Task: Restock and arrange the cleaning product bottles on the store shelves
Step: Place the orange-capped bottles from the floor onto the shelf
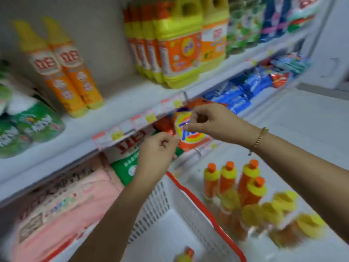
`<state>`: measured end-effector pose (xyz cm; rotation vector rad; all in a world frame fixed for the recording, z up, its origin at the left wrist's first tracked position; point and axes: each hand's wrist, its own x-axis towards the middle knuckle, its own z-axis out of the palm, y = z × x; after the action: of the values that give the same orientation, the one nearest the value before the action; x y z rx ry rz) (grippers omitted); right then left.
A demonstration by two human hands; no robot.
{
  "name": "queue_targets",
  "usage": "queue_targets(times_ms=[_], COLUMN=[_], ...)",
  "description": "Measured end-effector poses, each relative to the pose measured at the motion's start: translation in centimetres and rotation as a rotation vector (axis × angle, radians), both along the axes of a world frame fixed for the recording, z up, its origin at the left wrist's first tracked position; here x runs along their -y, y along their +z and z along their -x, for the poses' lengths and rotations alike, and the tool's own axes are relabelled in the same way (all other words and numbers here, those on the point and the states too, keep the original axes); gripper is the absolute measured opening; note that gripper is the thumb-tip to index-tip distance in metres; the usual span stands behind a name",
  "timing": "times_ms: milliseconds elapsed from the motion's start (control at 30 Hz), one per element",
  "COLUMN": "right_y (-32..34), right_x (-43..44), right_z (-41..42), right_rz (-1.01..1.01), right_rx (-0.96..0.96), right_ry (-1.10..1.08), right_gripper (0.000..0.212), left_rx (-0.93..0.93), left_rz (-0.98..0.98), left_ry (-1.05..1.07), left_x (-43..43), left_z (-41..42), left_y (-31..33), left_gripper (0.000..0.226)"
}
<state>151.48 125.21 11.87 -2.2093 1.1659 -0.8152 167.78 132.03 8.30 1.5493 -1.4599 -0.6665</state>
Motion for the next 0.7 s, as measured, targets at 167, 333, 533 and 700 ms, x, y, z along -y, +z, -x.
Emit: queue_targets(times_ms=[167,333,533,700], right_y=[-7.1,-14.2,-22.7,-23.6], right_x=[-3.9,-11.1,-15.2,-14.1], right_z=[12.4,17.9,13.8,11.3], right_rz=[-0.129,-0.112,-0.134,-0.12], right_rx=[0.063,0.154,0.179,0.108], right_ry=[-0.288,-0.493,-0.362,-0.363], right_gripper=[0.018,0.018,0.048,0.069], left_rx=[0.091,0.265,0.415,0.433], left_rz=[-0.305,-0.5,-0.477,-0.476], left_ry=[-0.299,-0.362,-0.372,-0.378], left_x=[-1.5,-1.7,0.3,1.5], left_z=[7.9,10.2,11.2,11.8], left_y=[-8.9,-13.9,-15.9,-17.1], left_gripper=[0.012,0.062,0.055,0.043])
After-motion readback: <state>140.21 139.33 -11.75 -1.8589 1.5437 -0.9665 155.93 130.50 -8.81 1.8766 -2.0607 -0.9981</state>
